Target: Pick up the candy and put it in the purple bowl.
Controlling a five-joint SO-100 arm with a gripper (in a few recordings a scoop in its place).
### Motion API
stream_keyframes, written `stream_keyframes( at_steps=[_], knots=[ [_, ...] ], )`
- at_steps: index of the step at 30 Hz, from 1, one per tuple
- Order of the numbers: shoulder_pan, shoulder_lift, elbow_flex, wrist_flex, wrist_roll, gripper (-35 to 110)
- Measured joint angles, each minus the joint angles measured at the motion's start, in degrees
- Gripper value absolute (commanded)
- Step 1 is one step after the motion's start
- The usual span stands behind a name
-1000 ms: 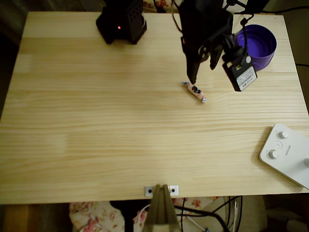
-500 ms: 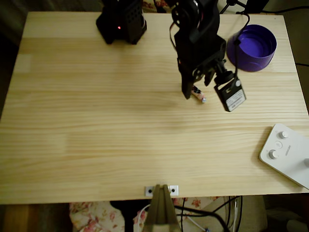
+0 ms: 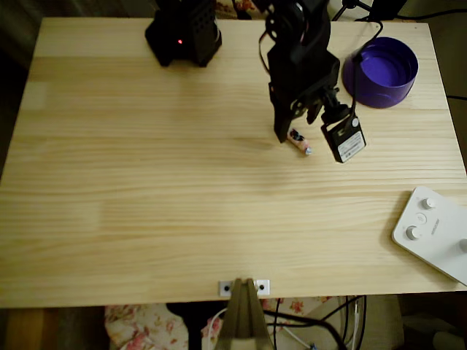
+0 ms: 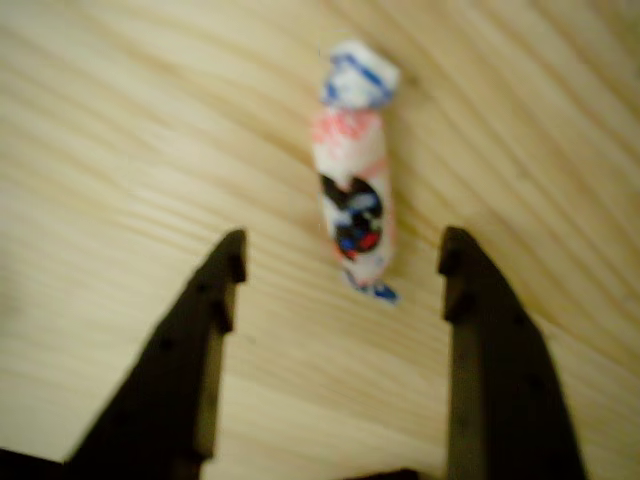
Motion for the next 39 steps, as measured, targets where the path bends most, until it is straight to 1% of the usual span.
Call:
stream_keyframes(
  at_steps=[3,12,18,20,21,25,31,39],
  knots=[
    [0.18,-0.88,-0.09,-1.41,-0.09,28],
    [0.09,-2.55,-0.09,-1.49,1.58,27],
    [-0.09,-5.19,-2.29,0.09,3.25,26],
    [-0.26,-5.98,-3.08,0.18,4.04,24],
    [-0.35,-6.15,-3.34,0.18,4.31,20],
    [-0.18,-6.15,-3.52,0.0,5.54,0],
    [0.62,-6.33,-2.46,-3.96,5.54,0],
    [1.14,-6.33,-1.32,-5.54,5.27,-1]
  ],
)
